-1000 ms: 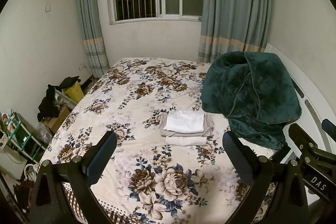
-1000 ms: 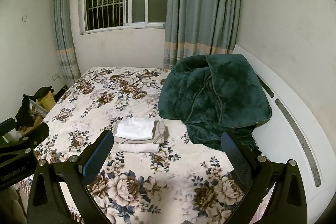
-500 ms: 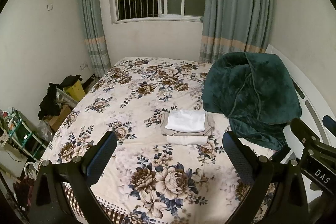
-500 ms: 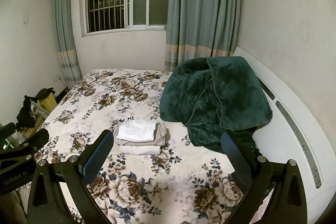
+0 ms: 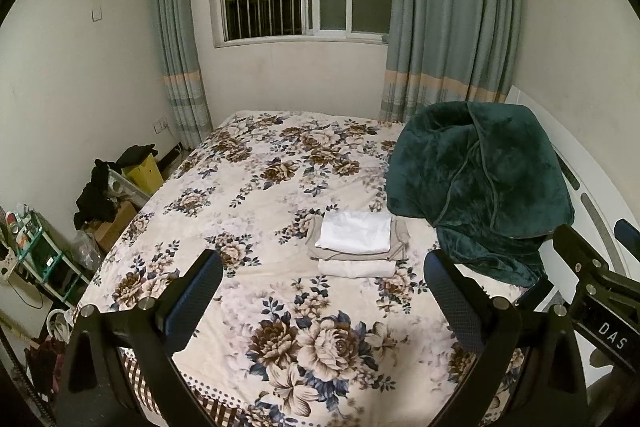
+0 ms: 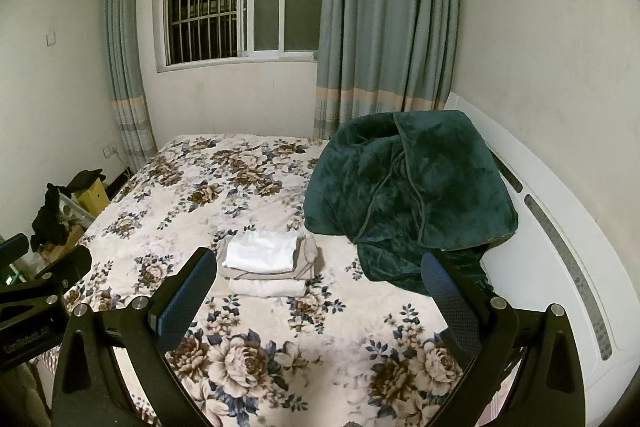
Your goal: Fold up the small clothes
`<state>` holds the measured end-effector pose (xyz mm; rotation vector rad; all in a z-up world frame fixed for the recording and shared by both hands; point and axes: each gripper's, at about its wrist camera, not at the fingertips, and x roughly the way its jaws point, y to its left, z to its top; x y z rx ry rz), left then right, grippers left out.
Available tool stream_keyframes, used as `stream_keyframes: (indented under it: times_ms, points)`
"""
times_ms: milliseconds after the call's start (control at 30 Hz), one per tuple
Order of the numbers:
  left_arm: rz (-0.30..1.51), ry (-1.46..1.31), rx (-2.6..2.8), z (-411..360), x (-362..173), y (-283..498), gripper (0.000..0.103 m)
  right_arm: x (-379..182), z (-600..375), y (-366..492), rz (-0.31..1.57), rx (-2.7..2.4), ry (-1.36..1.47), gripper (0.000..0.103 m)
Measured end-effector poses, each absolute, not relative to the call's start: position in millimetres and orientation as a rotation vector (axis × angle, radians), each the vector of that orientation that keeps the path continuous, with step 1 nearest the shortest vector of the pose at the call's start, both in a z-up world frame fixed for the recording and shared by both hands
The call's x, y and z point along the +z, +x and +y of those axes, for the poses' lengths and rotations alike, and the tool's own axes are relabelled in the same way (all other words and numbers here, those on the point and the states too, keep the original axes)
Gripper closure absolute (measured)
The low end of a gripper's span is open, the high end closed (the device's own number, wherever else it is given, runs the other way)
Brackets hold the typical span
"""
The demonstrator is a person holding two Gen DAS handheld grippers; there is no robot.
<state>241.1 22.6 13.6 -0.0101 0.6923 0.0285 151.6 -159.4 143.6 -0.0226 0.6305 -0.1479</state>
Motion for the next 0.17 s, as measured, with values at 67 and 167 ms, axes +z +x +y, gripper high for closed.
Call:
stream_keyframes:
  times_ms: [67,167]
  points:
    - [0.691,-0.01,0.03,22.5,13.6,240.8,0.0,143.8,-158.0,153.1,0.629,-0.148,-0.023,0.0]
    - [0.684,-0.016,0.031,24.0,16.0,239.0,0.0,143.3,-157.9,151.9,0.63,-0.15,-0.021,0.0]
